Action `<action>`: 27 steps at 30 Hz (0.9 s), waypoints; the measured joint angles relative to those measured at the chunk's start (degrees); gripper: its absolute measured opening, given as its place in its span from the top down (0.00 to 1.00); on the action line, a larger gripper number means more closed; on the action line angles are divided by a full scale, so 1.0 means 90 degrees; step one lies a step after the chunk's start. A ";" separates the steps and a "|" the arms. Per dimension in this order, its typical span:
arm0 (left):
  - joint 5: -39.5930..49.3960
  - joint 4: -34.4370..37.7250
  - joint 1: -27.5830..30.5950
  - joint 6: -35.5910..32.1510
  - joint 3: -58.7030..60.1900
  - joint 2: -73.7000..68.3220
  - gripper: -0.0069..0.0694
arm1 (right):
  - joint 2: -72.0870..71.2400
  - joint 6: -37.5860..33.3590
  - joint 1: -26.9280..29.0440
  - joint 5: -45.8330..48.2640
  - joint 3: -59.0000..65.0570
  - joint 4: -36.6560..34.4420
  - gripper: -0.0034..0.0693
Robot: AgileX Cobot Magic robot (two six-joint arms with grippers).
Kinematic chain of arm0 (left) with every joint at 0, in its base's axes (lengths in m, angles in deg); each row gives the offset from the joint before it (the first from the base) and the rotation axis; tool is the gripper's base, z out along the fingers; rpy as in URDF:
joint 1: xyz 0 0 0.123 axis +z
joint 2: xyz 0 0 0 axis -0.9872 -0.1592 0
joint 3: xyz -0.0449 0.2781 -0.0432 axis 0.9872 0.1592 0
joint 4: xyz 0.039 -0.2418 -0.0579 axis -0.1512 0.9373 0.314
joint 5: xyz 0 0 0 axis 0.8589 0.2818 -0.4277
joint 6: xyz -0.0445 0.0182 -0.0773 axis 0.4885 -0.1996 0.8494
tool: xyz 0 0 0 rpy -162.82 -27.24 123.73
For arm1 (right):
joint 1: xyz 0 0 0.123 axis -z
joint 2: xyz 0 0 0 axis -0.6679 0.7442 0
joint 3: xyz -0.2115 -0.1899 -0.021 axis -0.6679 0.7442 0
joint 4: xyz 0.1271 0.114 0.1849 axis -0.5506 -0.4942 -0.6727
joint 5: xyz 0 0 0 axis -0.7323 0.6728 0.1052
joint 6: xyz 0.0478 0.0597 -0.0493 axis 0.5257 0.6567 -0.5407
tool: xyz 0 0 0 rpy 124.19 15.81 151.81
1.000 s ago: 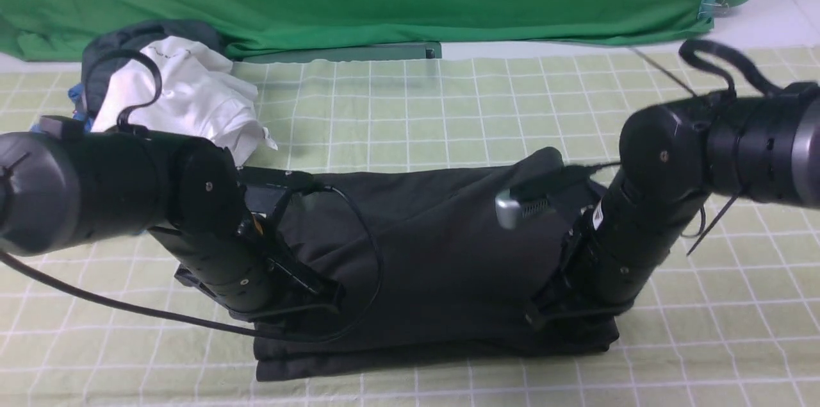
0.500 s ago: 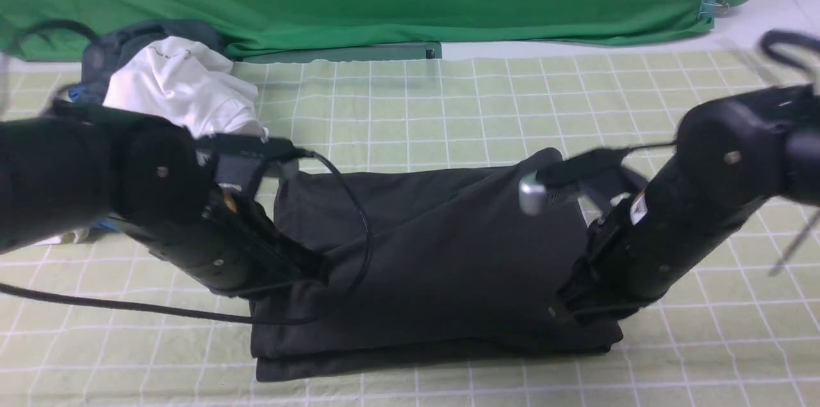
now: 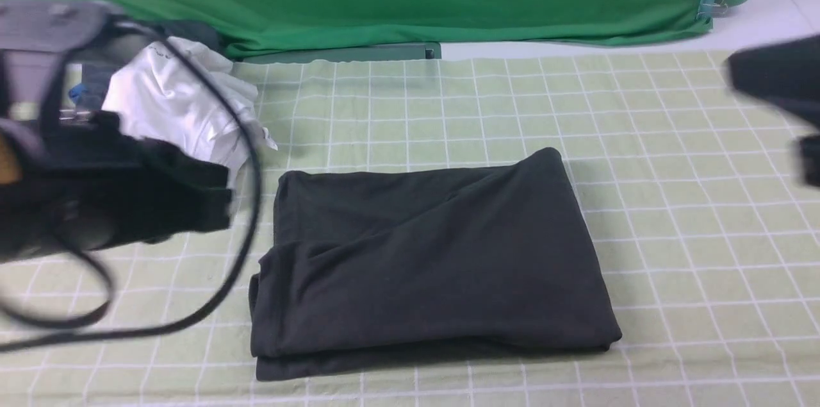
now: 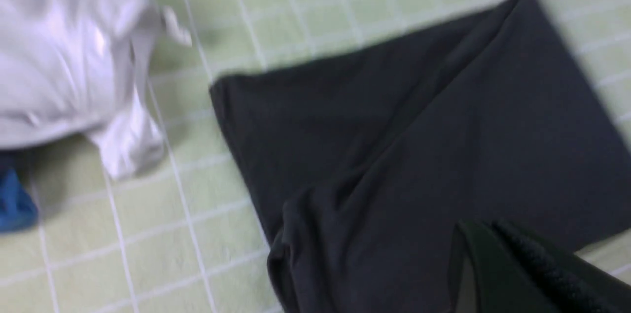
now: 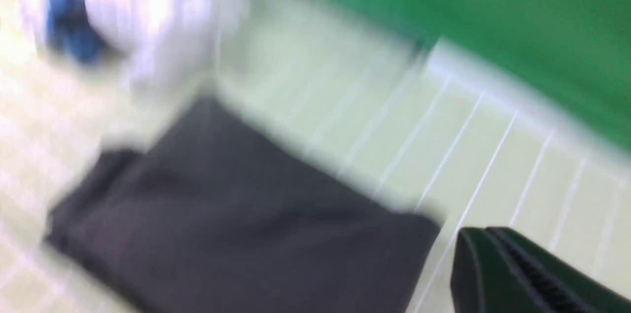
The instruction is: Fold a long-sleeved shirt over a green coffee tablecloth.
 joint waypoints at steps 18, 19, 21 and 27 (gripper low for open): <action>-0.1417 -0.0106 0.0000 -0.0001 0.2787 0.4247 0.89 | -0.4104 0.0008 0.0000 -0.2726 0.3123 0.0117 0.95; -0.1473 -0.0101 0.0000 -0.0001 0.2803 0.4248 0.89 | -0.4119 0.0008 0.0000 -0.2762 0.3123 0.0117 0.95; -0.1505 -0.0094 0.0000 -0.0001 0.2811 0.4264 0.89 | -0.4119 0.0008 0.0000 -0.2768 0.3128 0.0117 0.95; -0.1519 -0.0089 0.0000 -0.0001 0.2813 0.4263 0.89 | -0.4119 0.0008 0.0000 -0.2773 0.3172 0.0117 0.93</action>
